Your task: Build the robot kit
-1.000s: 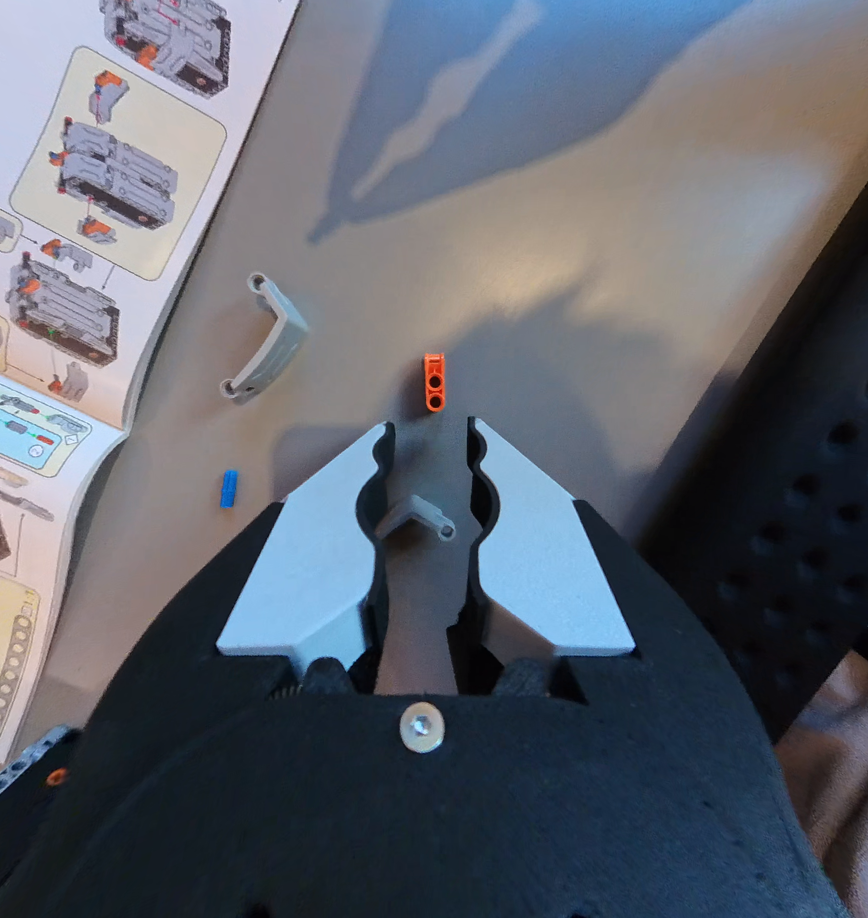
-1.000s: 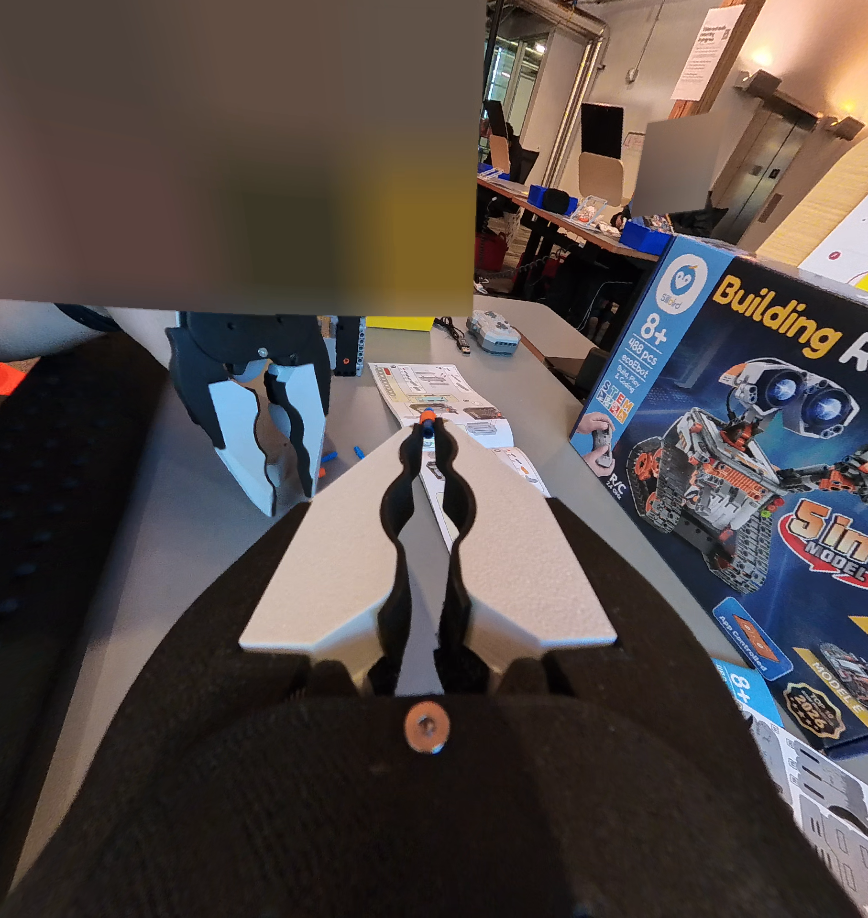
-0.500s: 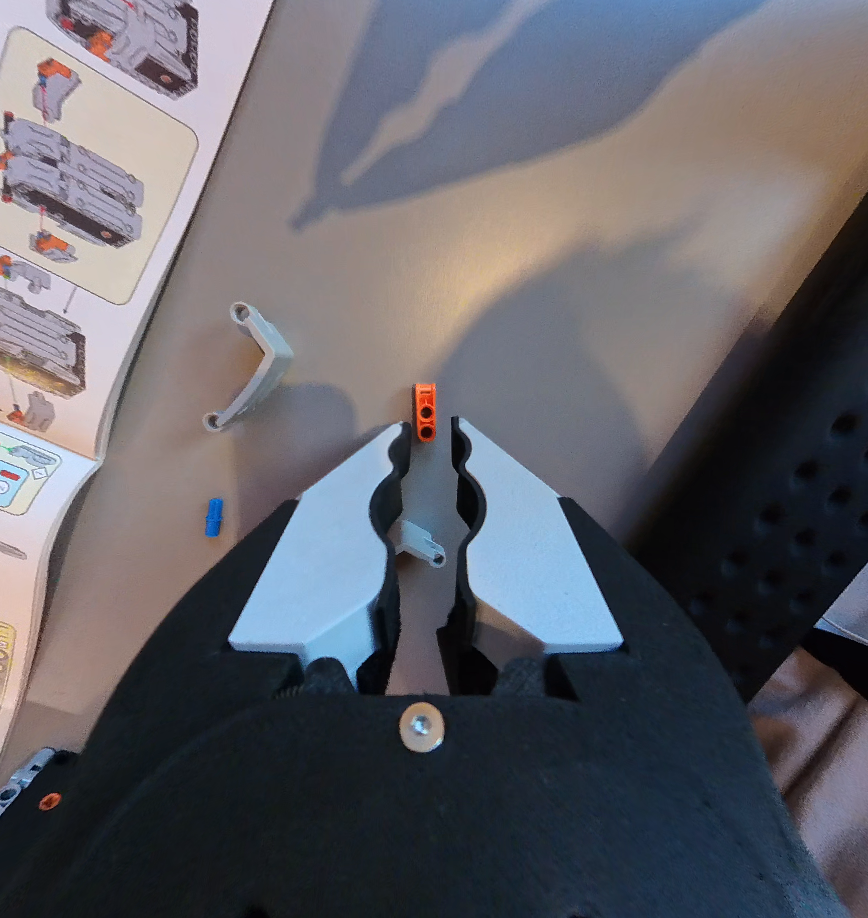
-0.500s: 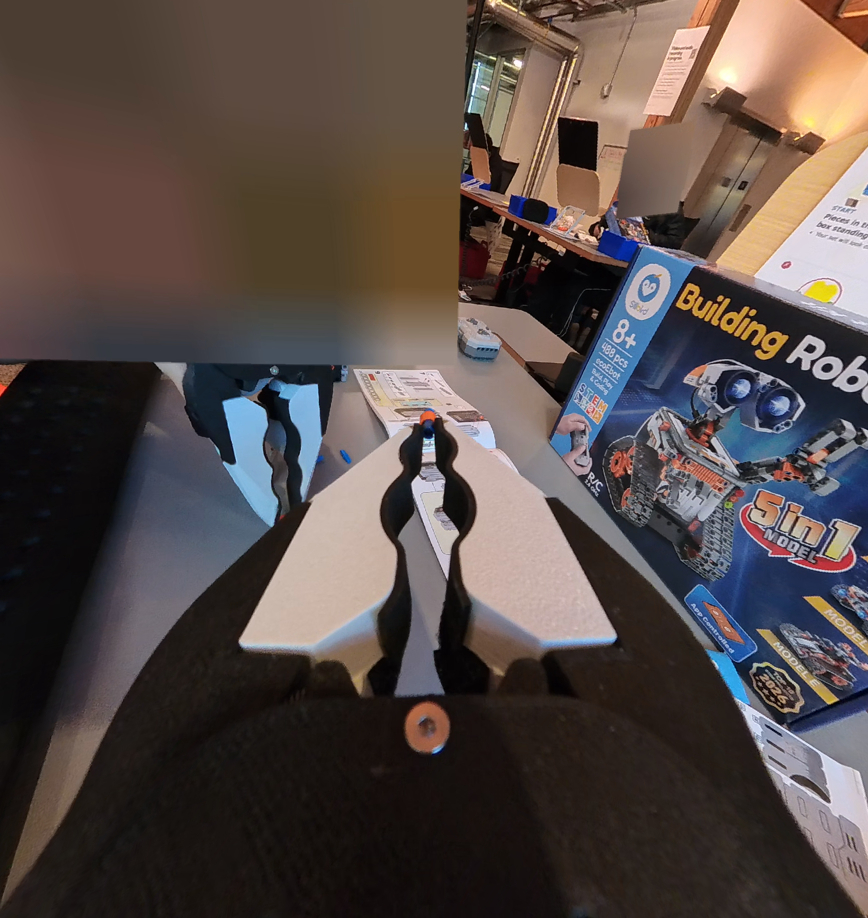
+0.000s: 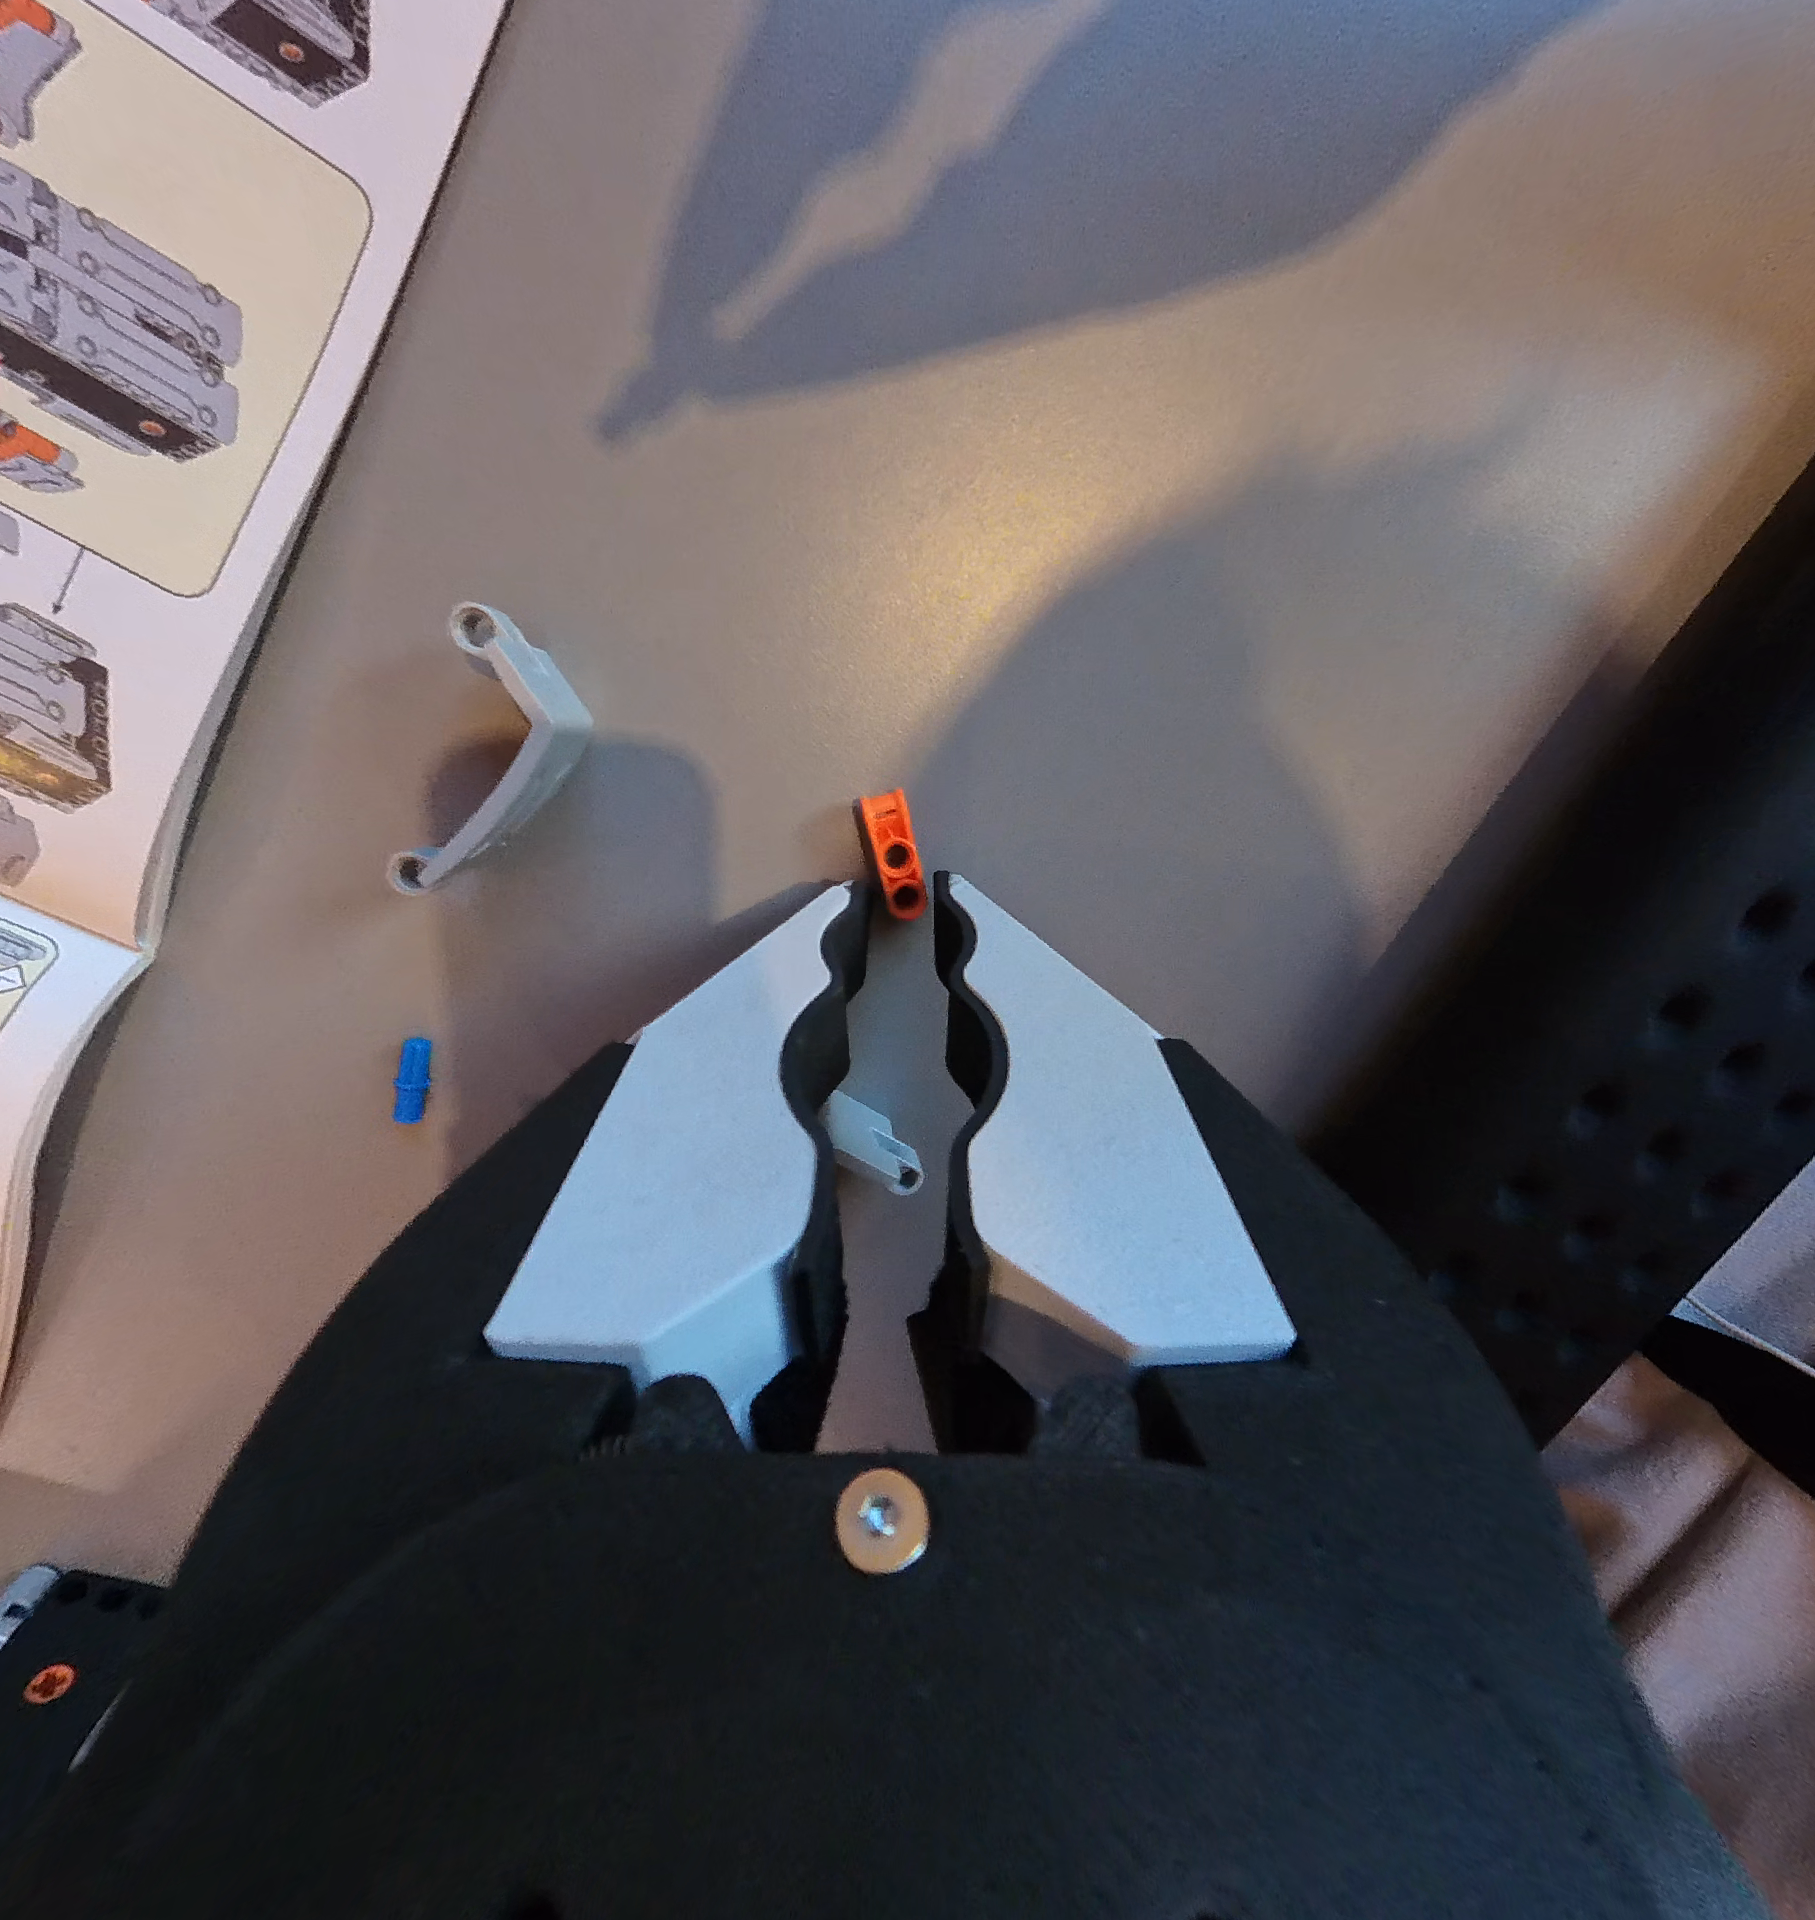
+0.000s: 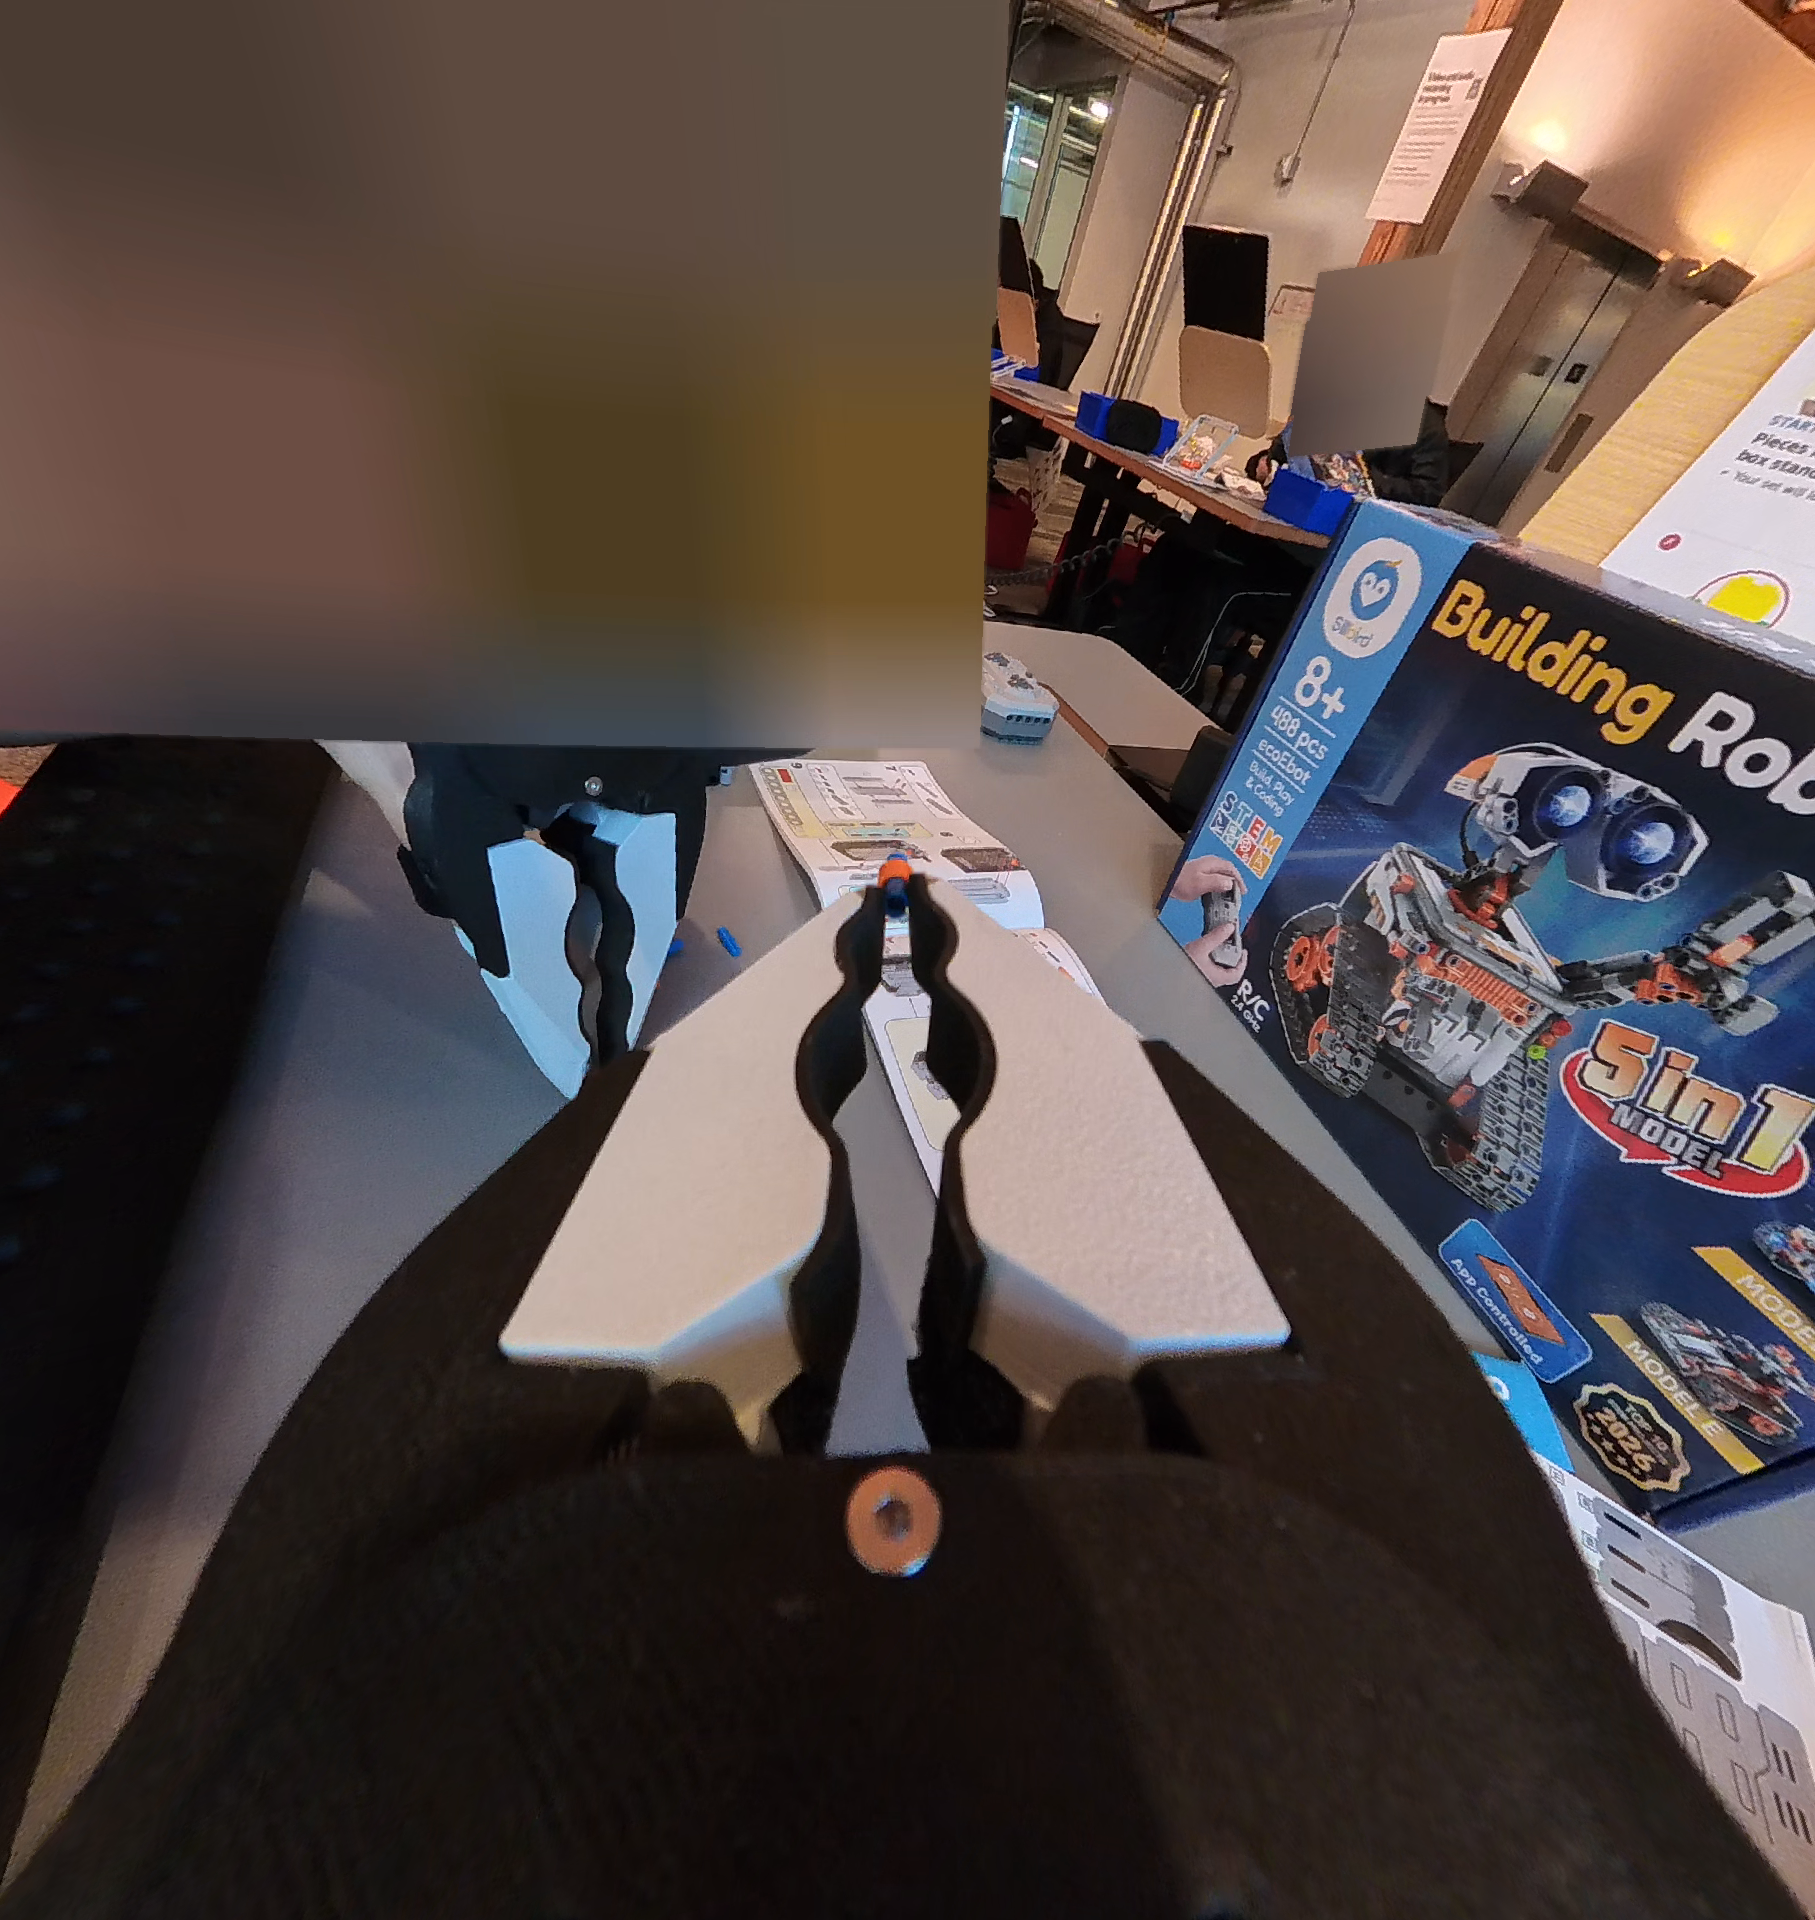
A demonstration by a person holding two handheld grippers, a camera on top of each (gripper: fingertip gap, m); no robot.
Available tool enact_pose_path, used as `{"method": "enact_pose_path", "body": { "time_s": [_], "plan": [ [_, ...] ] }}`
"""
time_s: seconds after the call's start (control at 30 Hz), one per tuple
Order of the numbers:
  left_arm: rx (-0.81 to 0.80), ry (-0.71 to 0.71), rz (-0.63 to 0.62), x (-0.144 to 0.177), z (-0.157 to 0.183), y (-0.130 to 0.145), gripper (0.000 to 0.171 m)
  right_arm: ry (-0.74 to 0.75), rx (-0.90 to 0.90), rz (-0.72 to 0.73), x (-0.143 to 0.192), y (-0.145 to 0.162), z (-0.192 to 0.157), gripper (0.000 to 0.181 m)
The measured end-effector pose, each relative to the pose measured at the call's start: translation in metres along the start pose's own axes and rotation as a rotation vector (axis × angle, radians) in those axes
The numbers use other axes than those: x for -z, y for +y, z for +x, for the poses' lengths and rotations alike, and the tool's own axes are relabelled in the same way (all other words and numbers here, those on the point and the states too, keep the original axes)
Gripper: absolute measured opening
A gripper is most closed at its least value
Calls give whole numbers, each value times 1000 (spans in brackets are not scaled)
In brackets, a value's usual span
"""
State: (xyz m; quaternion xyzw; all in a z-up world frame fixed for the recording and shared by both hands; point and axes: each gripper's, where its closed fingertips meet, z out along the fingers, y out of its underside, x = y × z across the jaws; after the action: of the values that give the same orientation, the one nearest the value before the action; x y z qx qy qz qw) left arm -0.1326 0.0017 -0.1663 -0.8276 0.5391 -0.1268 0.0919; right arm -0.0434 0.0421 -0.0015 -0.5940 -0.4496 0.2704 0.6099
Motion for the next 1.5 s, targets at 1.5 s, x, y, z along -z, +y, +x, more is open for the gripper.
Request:
{"method": "enact_pose_path", "body": {
  "time_s": [1.5],
  "plan": [
    [21,-5,-27,0,-2,1,6,-14,13,-34,-3,7,-3,3]
  ]
}}
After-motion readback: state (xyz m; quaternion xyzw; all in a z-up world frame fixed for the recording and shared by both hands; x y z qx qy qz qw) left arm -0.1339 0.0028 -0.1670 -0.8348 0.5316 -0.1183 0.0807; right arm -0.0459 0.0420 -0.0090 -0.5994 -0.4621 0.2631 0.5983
